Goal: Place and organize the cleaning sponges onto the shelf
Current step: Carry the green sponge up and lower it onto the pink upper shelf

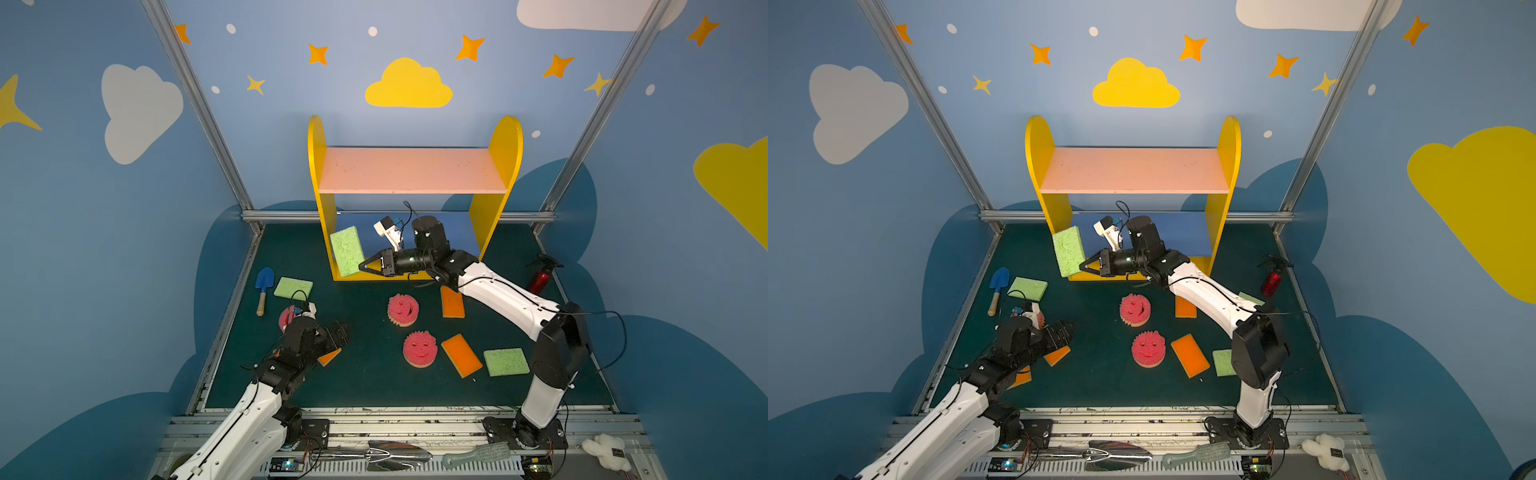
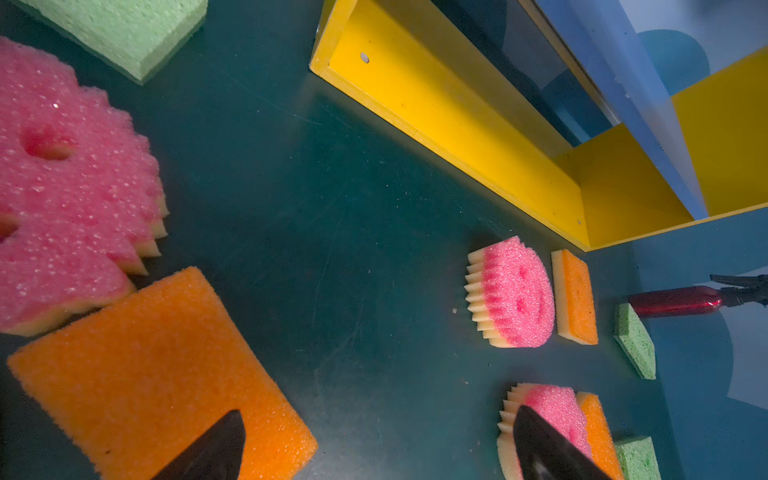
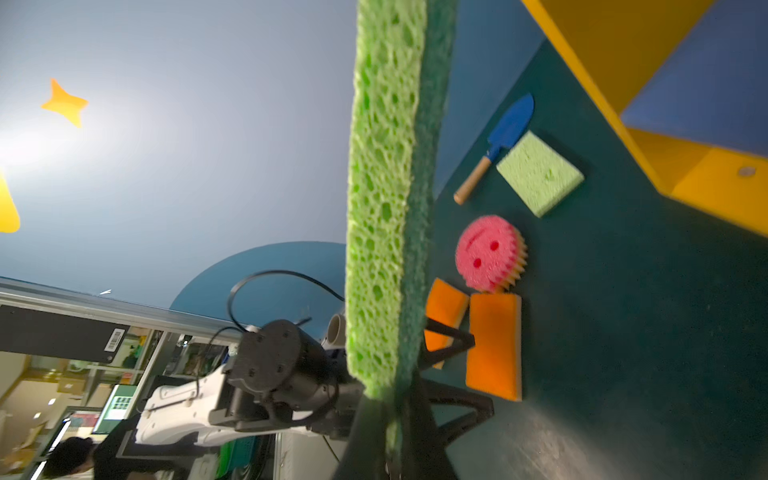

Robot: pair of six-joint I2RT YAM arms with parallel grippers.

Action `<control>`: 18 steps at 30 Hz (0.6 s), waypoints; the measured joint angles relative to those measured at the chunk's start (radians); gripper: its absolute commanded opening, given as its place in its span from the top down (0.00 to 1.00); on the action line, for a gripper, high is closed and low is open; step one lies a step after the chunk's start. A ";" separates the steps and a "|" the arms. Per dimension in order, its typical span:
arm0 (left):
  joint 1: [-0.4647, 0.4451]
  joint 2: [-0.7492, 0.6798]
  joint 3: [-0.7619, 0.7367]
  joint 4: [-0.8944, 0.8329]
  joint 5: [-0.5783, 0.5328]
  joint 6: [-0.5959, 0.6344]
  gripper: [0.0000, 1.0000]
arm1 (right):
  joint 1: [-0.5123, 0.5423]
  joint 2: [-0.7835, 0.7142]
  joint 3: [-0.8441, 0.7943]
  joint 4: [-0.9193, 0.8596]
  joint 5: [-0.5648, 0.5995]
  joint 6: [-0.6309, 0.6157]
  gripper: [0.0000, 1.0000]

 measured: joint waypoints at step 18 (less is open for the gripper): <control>0.000 0.094 0.099 0.062 0.003 0.001 0.01 | -0.130 0.536 1.082 -0.189 -0.014 0.057 1.00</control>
